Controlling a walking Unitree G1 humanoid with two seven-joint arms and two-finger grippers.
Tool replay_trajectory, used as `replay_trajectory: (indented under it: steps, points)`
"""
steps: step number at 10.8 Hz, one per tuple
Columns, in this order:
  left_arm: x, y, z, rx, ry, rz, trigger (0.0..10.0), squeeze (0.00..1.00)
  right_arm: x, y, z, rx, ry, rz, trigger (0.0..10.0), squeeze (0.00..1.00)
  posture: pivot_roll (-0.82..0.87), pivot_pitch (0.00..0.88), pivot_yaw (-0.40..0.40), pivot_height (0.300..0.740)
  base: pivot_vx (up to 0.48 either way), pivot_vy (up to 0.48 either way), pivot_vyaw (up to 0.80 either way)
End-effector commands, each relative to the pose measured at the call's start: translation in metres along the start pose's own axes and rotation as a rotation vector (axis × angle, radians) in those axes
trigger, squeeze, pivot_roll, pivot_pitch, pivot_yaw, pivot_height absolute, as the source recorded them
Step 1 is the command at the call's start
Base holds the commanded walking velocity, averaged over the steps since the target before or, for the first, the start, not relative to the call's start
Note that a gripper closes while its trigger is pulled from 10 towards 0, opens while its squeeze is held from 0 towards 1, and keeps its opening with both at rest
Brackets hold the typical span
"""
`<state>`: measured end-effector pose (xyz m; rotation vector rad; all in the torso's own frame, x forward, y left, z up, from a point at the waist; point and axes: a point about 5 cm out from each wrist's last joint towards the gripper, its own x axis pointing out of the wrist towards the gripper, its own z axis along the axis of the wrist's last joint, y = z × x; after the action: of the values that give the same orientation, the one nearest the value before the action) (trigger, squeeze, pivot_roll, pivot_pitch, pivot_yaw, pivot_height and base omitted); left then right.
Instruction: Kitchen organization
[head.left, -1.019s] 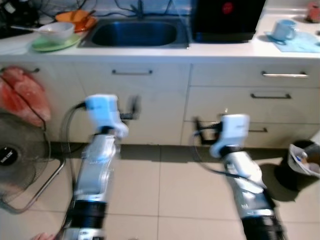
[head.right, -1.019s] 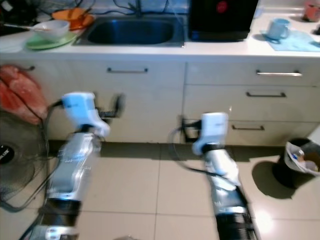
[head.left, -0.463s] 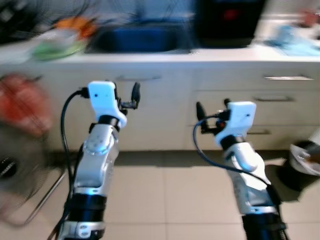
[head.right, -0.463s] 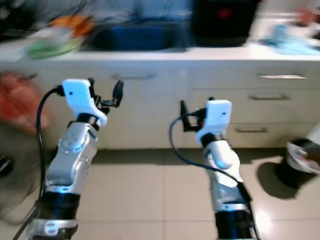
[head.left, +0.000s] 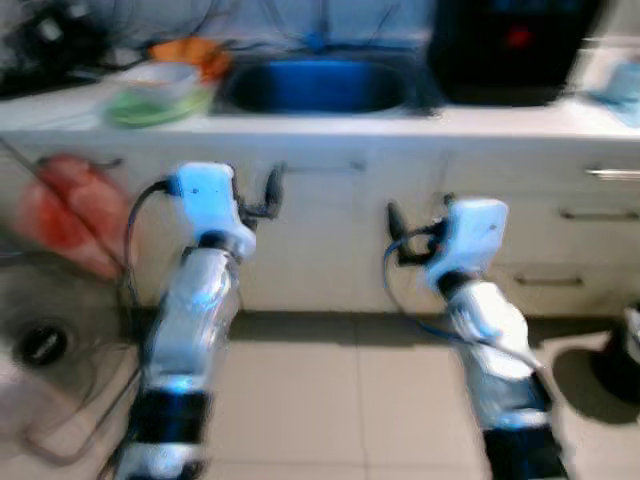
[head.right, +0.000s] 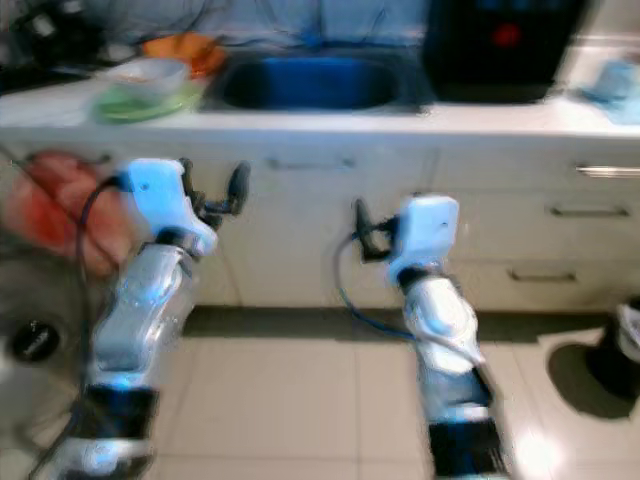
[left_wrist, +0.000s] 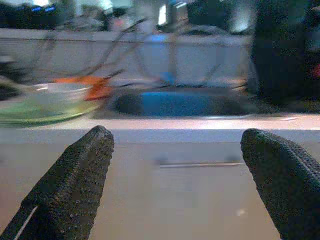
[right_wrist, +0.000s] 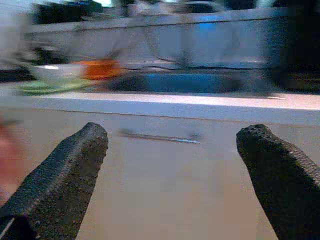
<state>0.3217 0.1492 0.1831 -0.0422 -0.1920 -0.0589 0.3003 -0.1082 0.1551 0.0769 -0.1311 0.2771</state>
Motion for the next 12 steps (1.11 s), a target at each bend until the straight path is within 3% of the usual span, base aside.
replay_trajectory:
  steps: [1,3,7,12]
  points:
    - [0.0016,-0.0115,0.0016,-0.015,-0.002,-0.029,10.0,0.0,-0.0011,-0.0094,0.0055,-0.019,-0.014,-0.024,10.0,0.0,0.0,0.0,0.035,0.74,0.446,0.0,0.0]
    - [0.002,-0.0129,0.0007,-0.005,0.003,-0.03,10.0,0.0,-0.0011,-0.0091,0.0065,-0.036,-0.02,-0.024,10.0,0.0,0.0,0.0,0.036,0.74,0.448,0.0,0.0]
    - [0.0024,-0.0178,0.003,-0.016,-0.014,-0.05,10.0,0.0,0.0001,-0.0063,0.0098,-0.057,-0.038,-0.018,10.0,0.0,0.0,0.0,0.034,0.74,0.0,0.0,0.0]
    - [0.0044,-0.0209,0.0084,-0.025,-0.028,-0.06,10.0,0.0,0.0005,-0.0047,0.0131,-0.082,-0.055,-0.021,10.0,0.0,0.0,0.0,0.033,0.74,0.48,0.0,0.0]
